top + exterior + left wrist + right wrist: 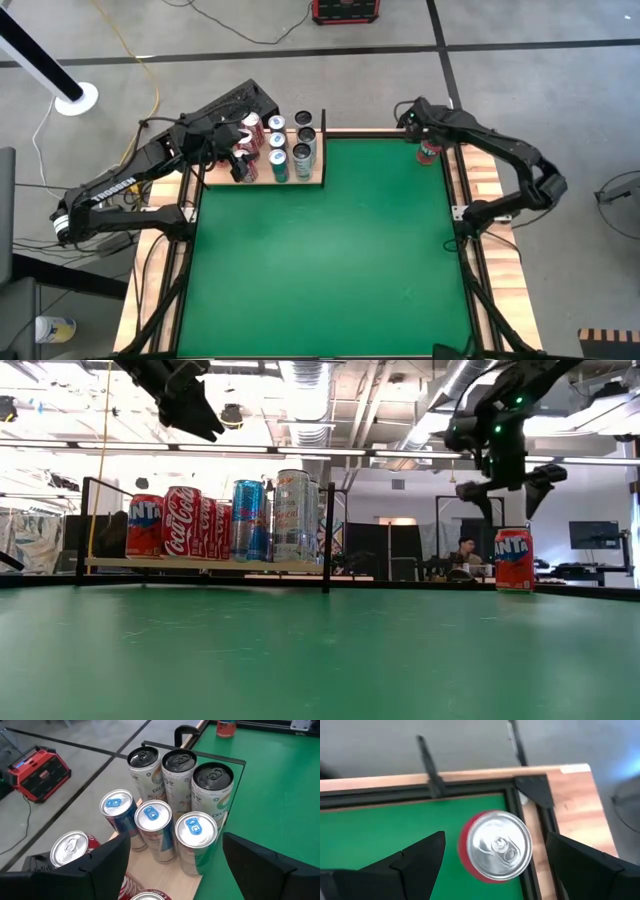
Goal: Place canned beverage on shelf
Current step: Put the red soda can on the shelf aligned with the other red soda cans
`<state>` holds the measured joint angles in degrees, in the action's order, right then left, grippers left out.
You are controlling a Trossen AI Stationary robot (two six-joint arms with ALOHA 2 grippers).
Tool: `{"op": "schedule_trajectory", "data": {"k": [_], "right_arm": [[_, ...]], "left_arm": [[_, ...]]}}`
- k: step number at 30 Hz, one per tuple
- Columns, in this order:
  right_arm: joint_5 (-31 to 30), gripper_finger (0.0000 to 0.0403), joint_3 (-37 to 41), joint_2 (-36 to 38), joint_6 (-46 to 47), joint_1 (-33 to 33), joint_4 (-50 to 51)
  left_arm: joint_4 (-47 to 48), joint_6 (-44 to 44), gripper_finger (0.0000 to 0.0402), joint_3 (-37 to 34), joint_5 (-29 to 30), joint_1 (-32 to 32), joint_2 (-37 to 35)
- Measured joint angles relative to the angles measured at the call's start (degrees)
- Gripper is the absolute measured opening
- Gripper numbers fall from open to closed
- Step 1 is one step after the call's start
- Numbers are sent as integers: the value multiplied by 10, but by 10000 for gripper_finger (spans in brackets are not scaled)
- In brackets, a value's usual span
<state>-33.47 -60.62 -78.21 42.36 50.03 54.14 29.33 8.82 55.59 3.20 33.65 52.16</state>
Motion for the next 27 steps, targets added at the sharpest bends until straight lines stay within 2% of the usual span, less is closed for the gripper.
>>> {"op": "schedule_trajectory", "data": {"k": [4,8,12,19,27], "right_arm": [[-34,372,0,-38,43,-10,43],[-34,372,0,-74,54,-10,52],[2,372,0,-97,37,5,37],[41,373,-2,-115,-48,8,-37],[103,369,1,-117,-116,19,-41]], "left_arm": [[4,0,299,0,0,0,0],[8,0,299,0,0,0,0],[8,0,299,0,0,0,0],[10,-1,299,0,0,0,0],[10,-2,299,0,1,0,0]]}}
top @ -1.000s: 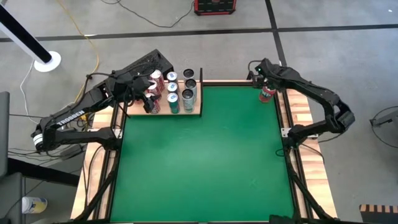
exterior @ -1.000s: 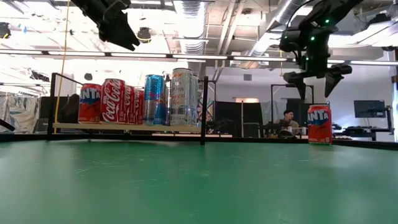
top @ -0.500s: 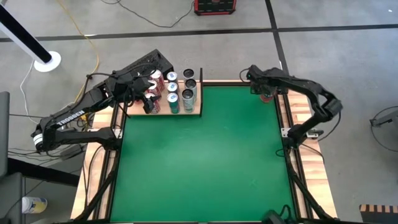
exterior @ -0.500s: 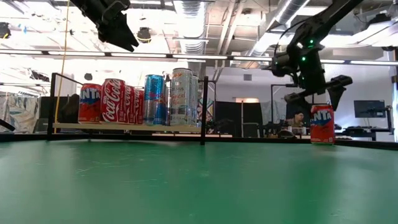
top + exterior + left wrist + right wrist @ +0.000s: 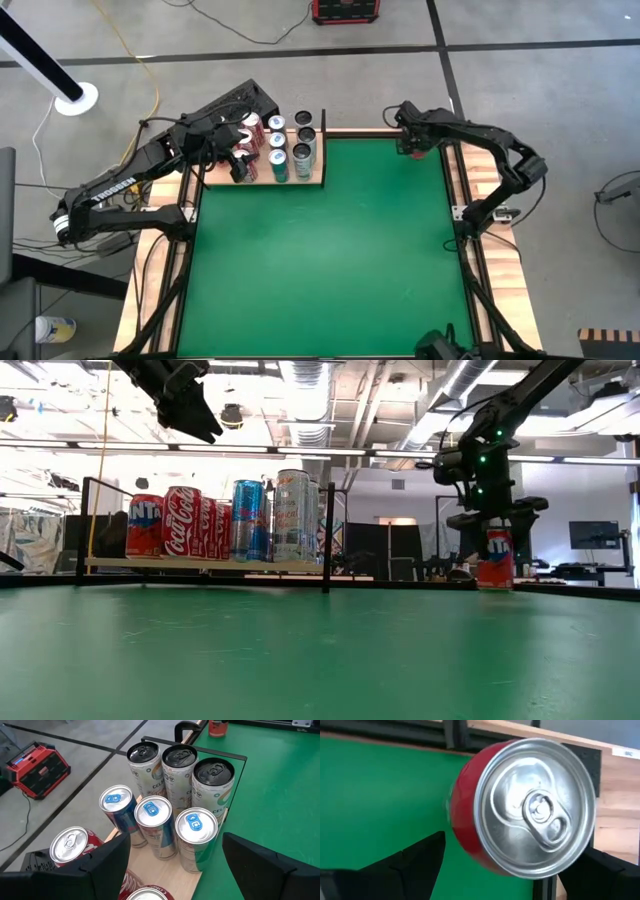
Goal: Place canned beverage on shelf
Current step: Put the red soda can on the shelf aligned with the other red soda cans
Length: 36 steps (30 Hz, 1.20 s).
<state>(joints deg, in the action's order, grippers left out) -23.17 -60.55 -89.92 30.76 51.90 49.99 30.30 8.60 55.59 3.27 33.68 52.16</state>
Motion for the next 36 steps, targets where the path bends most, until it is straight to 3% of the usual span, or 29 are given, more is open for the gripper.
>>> {"op": "schedule_trajectory", "data": {"k": [8,14,17,31,36], "right_arm": [[35,338,0,0,-82,-6,-32],[151,329,-1,0,-142,-4,-23],[180,329,-9,1,-161,-10,4],[171,329,-131,44,-192,-34,93],[92,329,-159,60,-192,-25,72]], "left_arm": [[0,-1,299,0,0,0,0],[0,-3,299,0,1,0,0],[-1,-3,299,0,2,0,0],[-3,-5,299,0,21,0,0],[-5,-5,300,0,21,0,0]]}}
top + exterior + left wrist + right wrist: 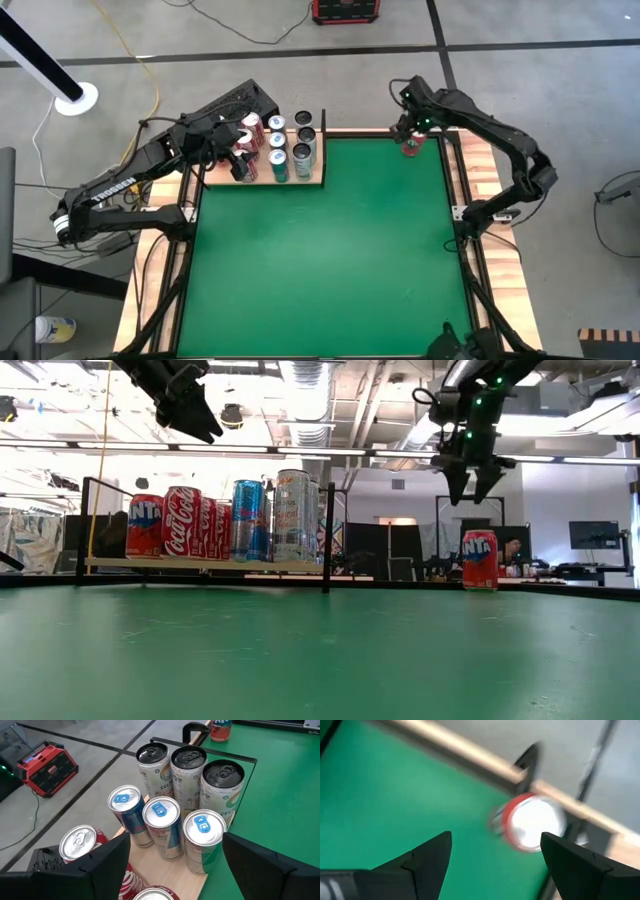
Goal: Place canned beverage on shelf
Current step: Put the red soda can on the shelf aligned with the other red soda cans
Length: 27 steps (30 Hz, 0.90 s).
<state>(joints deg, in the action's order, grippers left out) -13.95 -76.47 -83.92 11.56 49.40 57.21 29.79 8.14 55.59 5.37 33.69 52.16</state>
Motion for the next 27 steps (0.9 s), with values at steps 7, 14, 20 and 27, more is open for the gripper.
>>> {"op": "schedule_trajectory", "data": {"k": [7,14,20,27], "right_arm": [[-73,329,4,-27,59,37,-30],[-58,329,40,-62,82,78,-72],[-30,329,74,-69,90,84,-147],[18,329,86,-75,94,64,-140]], "left_arm": [[-4,-3,300,0,0,0,0],[-4,-3,300,0,0,0,0],[-4,2,299,0,0,0,0],[-4,2,299,0,1,0,0]]}}
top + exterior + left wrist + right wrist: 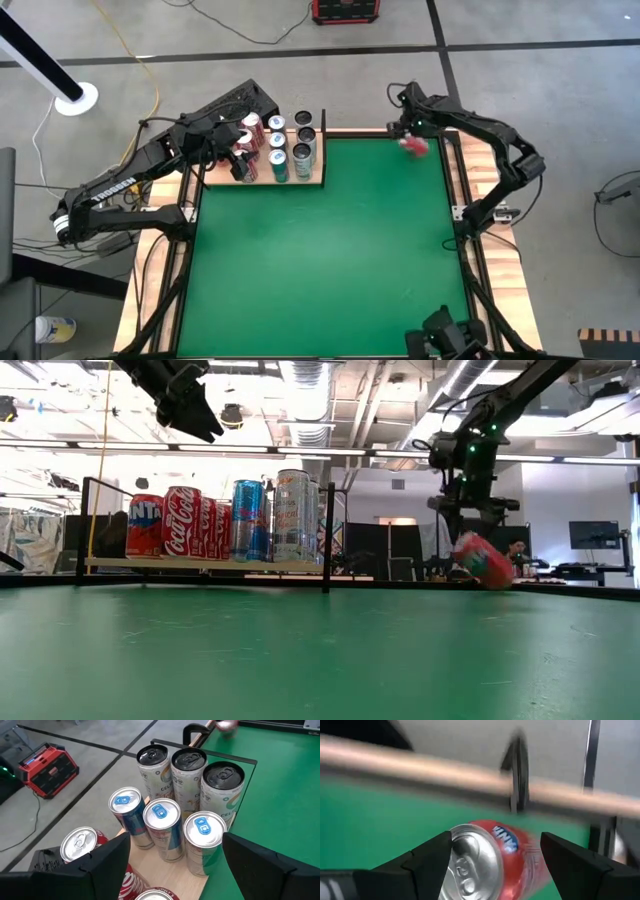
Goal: Place canned beverage on shelf
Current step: Put the red soda can on the shelf aligned with the other red soda cans
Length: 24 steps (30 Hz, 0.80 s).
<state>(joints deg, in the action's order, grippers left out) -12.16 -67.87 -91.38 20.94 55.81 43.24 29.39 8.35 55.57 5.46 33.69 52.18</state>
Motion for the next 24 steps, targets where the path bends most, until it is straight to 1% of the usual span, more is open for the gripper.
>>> {"op": "schedule_trajectory", "data": {"k": [4,8,12,14,16,18,20,21,24], "right_arm": [[3,329,-1,2,3,-13,15],[11,329,-1,1,6,-32,39],[-4,329,-1,3,-1,-49,54],[-26,329,-1,3,22,-50,90],[-68,329,1,4,61,-62,135],[-106,329,16,7,89,-84,162],[-123,329,35,14,96,-114,165],[-121,329,42,17,97,-131,166],[-76,329,57,26,87,-177,169]], "left_arm": [[0,9,299,0,14,0,0],[-5,13,299,0,14,4,0],[-6,15,299,0,10,12,0],[-6,13,299,0,10,13,0],[-3,12,299,0,10,13,0],[-2,12,299,0,9,13,0],[-2,12,299,0,9,13,0],[-2,12,299,0,9,13,0],[-2,11,299,0,9,13,0]]}}
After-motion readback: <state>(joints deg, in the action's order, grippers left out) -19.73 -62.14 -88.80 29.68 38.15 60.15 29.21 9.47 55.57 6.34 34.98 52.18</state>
